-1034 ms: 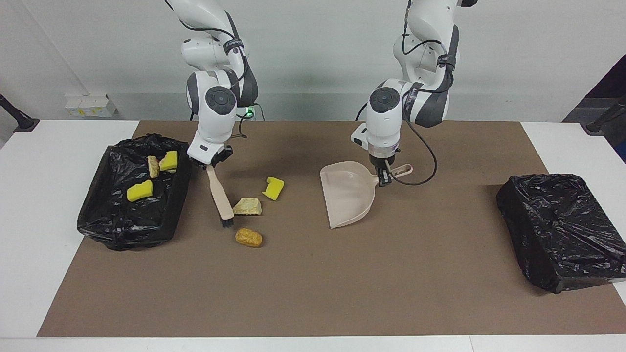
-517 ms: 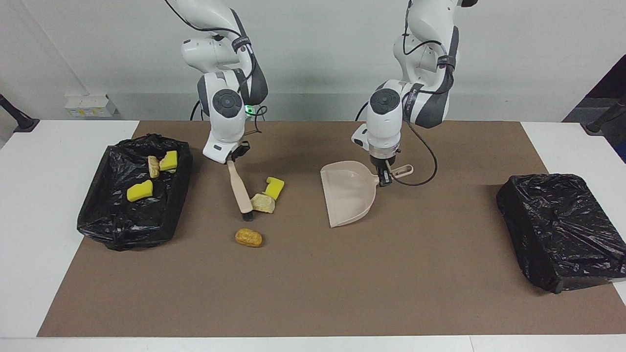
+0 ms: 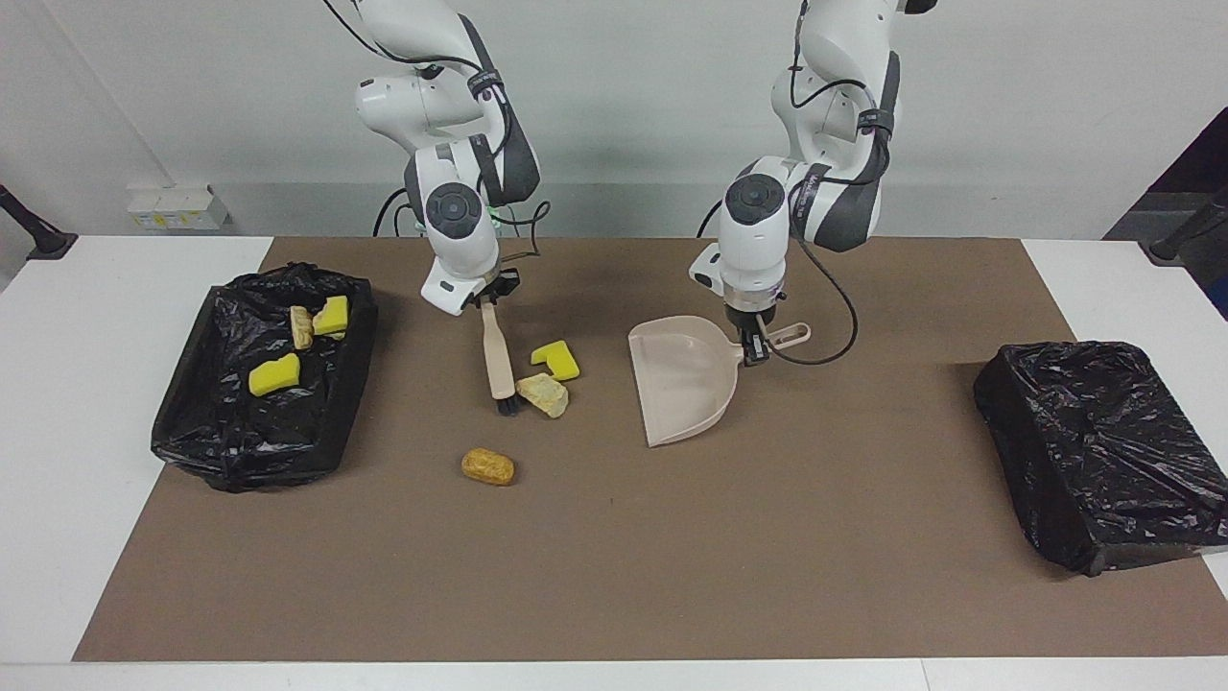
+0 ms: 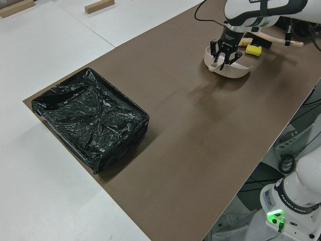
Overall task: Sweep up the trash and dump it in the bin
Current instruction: 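Sweep the scraps toward the dustpan with the right gripper, then brush the scraps into the dustpan held by the left gripper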
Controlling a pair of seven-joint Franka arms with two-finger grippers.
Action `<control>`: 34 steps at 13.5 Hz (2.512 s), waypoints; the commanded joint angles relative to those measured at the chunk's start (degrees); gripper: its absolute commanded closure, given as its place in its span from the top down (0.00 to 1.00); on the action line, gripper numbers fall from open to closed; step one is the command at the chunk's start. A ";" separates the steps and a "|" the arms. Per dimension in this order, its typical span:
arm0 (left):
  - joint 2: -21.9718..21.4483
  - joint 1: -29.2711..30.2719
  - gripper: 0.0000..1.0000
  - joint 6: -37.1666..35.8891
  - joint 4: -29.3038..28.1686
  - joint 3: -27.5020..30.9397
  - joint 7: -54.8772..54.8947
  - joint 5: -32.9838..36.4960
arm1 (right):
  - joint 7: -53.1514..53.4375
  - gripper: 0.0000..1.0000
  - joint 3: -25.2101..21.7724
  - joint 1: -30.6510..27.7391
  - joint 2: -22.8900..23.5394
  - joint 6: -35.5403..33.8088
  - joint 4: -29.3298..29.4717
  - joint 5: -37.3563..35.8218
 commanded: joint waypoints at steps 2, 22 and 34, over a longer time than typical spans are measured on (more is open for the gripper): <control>-1.54 -0.39 0.00 -0.28 -1.91 0.37 -0.88 1.20 | 3.28 0.00 0.25 3.87 -1.86 0.36 -2.47 5.26; -1.98 1.63 0.00 0.86 -3.32 0.28 -1.06 1.11 | 13.57 0.00 -0.19 11.72 1.21 -10.16 20.98 17.98; -2.07 1.63 0.00 0.86 -3.40 0.28 -4.74 1.11 | -7.51 0.00 -0.19 -3.41 9.11 -1.85 19.42 -15.70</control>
